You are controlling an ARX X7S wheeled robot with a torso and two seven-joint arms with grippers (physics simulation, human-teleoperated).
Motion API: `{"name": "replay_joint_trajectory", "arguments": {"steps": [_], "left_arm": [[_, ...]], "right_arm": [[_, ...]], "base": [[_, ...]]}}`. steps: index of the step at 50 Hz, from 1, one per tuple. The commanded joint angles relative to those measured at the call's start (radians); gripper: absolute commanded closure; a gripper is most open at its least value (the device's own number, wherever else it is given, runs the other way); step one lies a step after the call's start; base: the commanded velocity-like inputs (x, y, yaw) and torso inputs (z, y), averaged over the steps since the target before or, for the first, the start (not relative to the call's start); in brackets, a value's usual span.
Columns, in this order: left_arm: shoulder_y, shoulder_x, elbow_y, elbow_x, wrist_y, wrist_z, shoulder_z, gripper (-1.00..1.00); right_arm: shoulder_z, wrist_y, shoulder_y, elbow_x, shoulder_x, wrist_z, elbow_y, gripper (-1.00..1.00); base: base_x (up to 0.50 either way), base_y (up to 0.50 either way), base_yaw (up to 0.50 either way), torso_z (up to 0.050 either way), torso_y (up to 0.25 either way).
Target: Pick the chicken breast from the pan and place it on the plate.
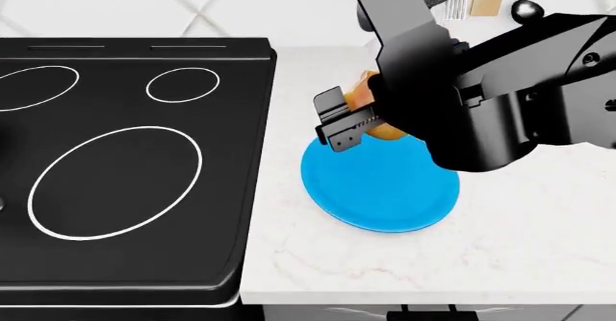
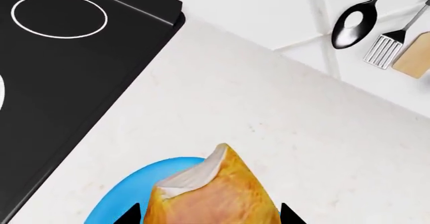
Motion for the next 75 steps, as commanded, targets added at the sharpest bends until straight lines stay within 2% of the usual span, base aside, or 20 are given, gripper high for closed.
{"name": "replay_joint_trajectory", "arguments": {"steps": [1, 19, 75], "left_arm": [[0.003, -0.003, 0.003, 0.001, 0.001, -0.004, 0.001, -1.0], [0.0, -0.004, -0.003, 0.006, 0.004, -0.002, 0.008, -1.0], [0.005, -0.007, -0.002, 0.017, 0.014, -0.003, 0.022, -1.0]], "right_arm": [[0.003, 0.019, 0.0, 0.026, 0.01, 0.006, -0.008, 1.0], [-0.007, 0.024, 0.0, 0.092, 0.027, 0.032, -0.024, 1.0], [-0.042, 0.011, -0.086, 0.046, 0.034, -0.024, -0.025, 1.0]], "base": [[0.0, 0.0, 0.0, 0.0, 0.0], [0.0, 0.0, 0.0, 0.0, 0.0], [0.0, 0.0, 0.0, 0.0, 0.0]]}}
